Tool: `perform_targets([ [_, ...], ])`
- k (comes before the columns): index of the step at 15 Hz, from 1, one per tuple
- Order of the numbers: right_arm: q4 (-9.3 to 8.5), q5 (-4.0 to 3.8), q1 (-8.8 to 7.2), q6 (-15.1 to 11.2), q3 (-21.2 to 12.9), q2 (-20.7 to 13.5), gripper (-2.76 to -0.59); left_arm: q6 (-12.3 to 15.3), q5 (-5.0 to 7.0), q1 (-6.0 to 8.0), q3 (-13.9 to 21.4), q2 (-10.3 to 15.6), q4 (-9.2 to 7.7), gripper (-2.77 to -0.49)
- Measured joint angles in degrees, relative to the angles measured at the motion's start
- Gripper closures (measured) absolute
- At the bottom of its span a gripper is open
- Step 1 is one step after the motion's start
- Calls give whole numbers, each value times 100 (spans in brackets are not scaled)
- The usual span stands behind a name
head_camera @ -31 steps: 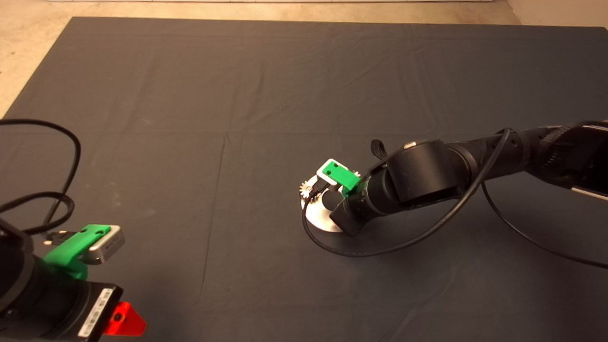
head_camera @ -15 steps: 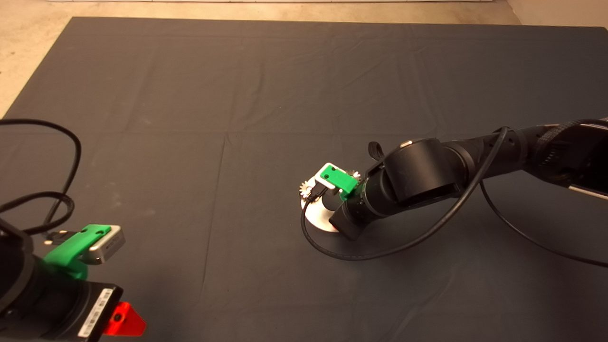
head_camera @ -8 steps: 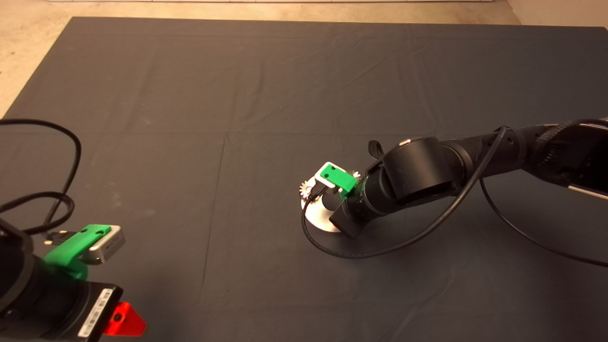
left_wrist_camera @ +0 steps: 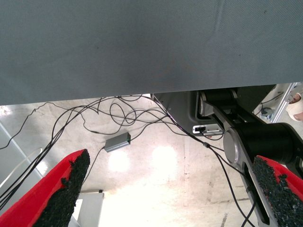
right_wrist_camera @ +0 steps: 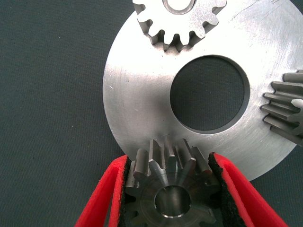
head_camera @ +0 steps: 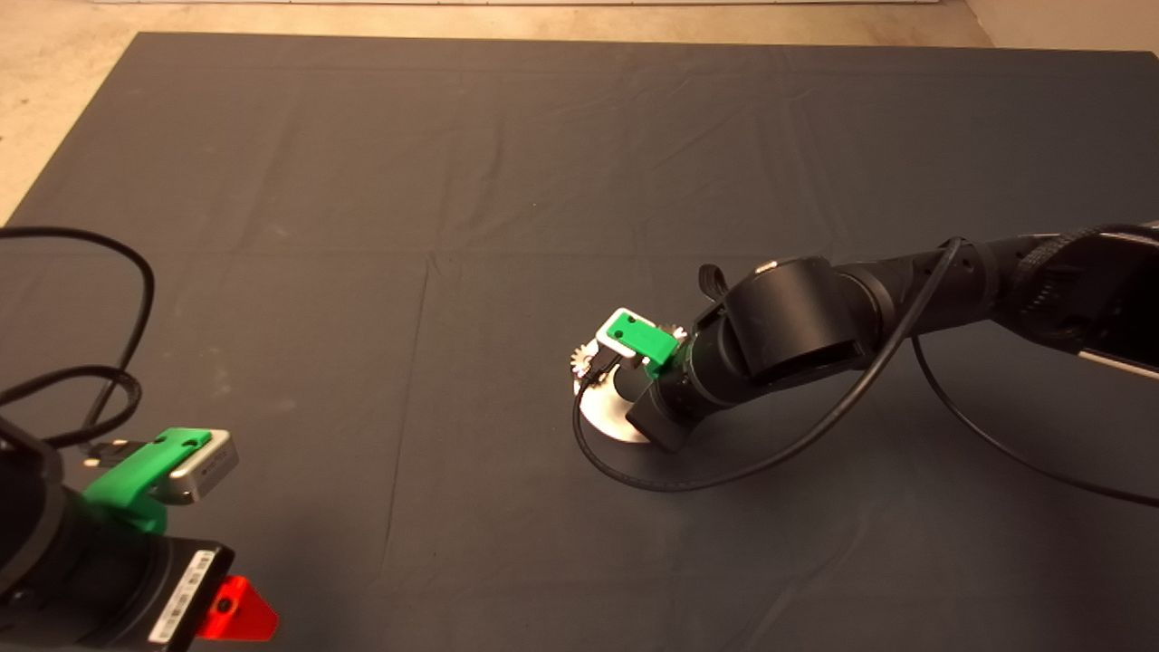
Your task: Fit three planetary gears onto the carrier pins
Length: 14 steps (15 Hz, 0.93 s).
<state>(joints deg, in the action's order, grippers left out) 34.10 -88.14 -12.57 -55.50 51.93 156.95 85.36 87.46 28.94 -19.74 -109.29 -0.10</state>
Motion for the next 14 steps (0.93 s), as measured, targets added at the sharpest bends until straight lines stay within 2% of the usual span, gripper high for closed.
perform_targets([
  [2, 0, -19, 1, 2, 13, 40, -101, -16, -1, 0, 0, 0, 2, -248],
  [6, -1, 8, 4, 13, 22, 88, -101, -18, -1, 0, 0, 10, 0, -248],
  [14, 0, 7, 4, 18, 24, 79, -100, -18, -2, 0, 0, 11, 2, -248],
])
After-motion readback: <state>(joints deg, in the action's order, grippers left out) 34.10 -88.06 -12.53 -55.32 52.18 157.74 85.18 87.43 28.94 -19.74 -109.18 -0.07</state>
